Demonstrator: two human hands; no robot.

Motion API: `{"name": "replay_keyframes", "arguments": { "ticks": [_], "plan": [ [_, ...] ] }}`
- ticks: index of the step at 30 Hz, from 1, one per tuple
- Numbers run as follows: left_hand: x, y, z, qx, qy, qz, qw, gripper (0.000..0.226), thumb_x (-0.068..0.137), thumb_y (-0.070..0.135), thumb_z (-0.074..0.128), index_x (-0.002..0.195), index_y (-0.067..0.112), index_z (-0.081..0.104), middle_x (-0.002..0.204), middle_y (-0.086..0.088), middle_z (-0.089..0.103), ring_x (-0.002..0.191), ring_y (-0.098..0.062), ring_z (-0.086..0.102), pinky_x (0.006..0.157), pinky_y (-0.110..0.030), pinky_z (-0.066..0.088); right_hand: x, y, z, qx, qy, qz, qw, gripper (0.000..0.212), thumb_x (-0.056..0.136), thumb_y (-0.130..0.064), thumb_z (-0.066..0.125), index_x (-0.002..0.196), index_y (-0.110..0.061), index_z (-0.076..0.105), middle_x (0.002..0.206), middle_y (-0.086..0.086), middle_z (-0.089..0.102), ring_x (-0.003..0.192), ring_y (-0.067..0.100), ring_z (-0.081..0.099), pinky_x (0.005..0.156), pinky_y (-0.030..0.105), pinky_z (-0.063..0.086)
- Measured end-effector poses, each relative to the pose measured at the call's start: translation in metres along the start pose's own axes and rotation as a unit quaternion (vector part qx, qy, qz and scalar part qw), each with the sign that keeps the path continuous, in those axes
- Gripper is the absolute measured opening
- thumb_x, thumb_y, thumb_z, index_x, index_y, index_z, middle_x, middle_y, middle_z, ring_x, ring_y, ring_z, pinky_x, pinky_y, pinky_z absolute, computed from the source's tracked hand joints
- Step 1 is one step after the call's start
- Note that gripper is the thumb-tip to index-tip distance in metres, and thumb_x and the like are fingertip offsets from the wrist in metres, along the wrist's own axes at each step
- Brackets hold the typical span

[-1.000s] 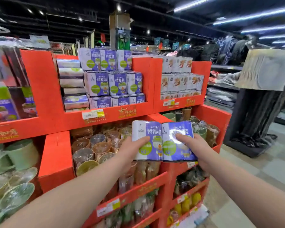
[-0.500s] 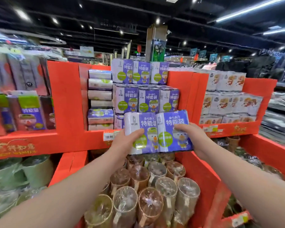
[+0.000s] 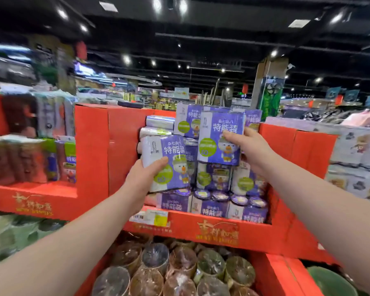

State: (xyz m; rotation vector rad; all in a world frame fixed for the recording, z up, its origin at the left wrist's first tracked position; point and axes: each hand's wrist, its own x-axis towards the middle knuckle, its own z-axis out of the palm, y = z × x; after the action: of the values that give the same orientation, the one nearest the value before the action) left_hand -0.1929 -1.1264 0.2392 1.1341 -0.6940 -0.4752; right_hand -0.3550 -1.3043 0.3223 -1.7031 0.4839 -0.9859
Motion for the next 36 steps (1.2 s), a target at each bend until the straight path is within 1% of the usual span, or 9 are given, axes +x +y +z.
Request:
{"name": "replay_keyframes", "arguments": {
  "ticks": [3,7,12,16,19,23,28,31,36],
  "plan": [
    [0.009,0.005,-0.003,0.012,0.018,0.003,1.000,0.036,0.084,0.026,0.070,0.118,0.013,0.063,0.102,-0.009,0.074,0.082,-0.026,0.070,0.077,-0.042,0.056,0.027,-0.006,0.008,0.007,-0.010,-0.004,1.000,0.058,0.082,-0.040,0.073,0.120,-0.003,0.051,0.114,-0.002,0.065,0.097,0.016,0.063,0.078,0.029,0.041],
    [0.024,0.010,-0.011,0.012,0.042,0.009,0.999,0.032,0.088,0.022,0.066,0.118,0.012,0.061,0.104,-0.011,0.073,0.085,-0.028,0.069,0.081,-0.044,0.055,0.058,-0.007,0.023,0.001,-0.009,-0.024,1.000,0.091,0.061,-0.057,0.080,0.130,-0.004,0.051,0.122,0.015,0.062,0.103,0.026,0.060,0.082,0.038,0.046],
    [0.045,0.019,-0.025,0.027,0.027,0.033,0.999,0.026,0.084,0.022,0.070,0.109,0.014,0.065,0.097,-0.007,0.075,0.084,-0.022,0.072,0.081,-0.038,0.056,0.090,-0.013,0.043,-0.018,0.025,-0.025,0.999,0.038,0.082,-0.037,0.074,0.084,-0.011,0.047,0.084,0.008,0.050,0.070,0.017,0.044,0.055,0.026,0.030],
    [0.063,0.023,-0.039,0.018,0.023,0.038,0.999,0.032,0.085,0.022,0.069,0.115,0.012,0.063,0.100,-0.008,0.075,0.084,-0.022,0.072,0.072,-0.033,0.057,0.114,-0.004,0.061,-0.048,0.035,-0.005,0.998,0.061,0.079,-0.034,0.076,0.119,0.006,0.051,0.098,0.016,0.060,0.083,0.018,0.049,0.062,0.029,0.034],
    [0.072,0.023,-0.049,0.017,0.016,0.042,0.999,0.052,0.070,0.033,0.074,0.117,0.014,0.062,0.103,-0.007,0.074,0.091,-0.024,0.071,0.080,-0.038,0.056,0.129,0.005,0.073,-0.086,0.049,0.005,0.995,0.056,0.079,-0.034,0.076,0.112,0.005,0.054,0.099,0.013,0.060,0.080,0.017,0.048,0.058,0.028,0.034],
    [0.079,0.022,-0.056,0.014,0.008,0.046,0.999,0.024,0.087,0.018,0.068,0.110,0.014,0.065,0.099,-0.006,0.075,0.086,-0.021,0.072,0.074,-0.033,0.058,0.141,0.014,0.086,-0.093,0.050,0.035,0.994,0.046,0.078,-0.034,0.077,0.096,-0.002,0.050,0.089,0.014,0.058,0.069,0.017,0.050,0.056,0.027,0.038],
    [0.085,0.021,-0.058,0.007,-0.017,0.044,0.999,0.014,0.090,0.014,0.061,0.103,0.016,0.067,0.096,-0.006,0.075,0.081,-0.020,0.072,0.073,-0.032,0.059,0.163,0.028,0.081,-0.125,0.019,0.069,0.990,0.094,0.045,-0.054,0.090,0.117,-0.006,0.054,0.117,0.013,0.061,0.103,0.030,0.059,0.082,0.043,0.052],
    [0.089,0.020,-0.058,0.000,-0.021,0.043,0.999,0.026,0.086,0.018,0.067,0.111,0.014,0.065,0.103,-0.009,0.074,0.090,-0.024,0.071,0.081,-0.038,0.057,0.141,0.011,0.084,-0.228,-0.006,0.093,0.969,0.069,0.074,-0.024,0.082,0.128,-0.003,0.045,0.122,0.013,0.055,0.103,0.028,0.051,0.081,0.034,0.042],
    [0.094,0.023,-0.054,-0.016,-0.024,0.040,0.999,0.037,0.082,0.020,0.072,0.117,0.012,0.062,0.107,-0.012,0.073,0.094,-0.028,0.070,0.085,-0.041,0.056,0.143,0.019,0.087,-0.292,0.012,0.079,0.953,0.060,0.077,-0.026,0.079,0.123,-0.003,0.049,0.118,0.016,0.057,0.091,0.027,0.052,0.065,0.031,0.041]
  ]
}}
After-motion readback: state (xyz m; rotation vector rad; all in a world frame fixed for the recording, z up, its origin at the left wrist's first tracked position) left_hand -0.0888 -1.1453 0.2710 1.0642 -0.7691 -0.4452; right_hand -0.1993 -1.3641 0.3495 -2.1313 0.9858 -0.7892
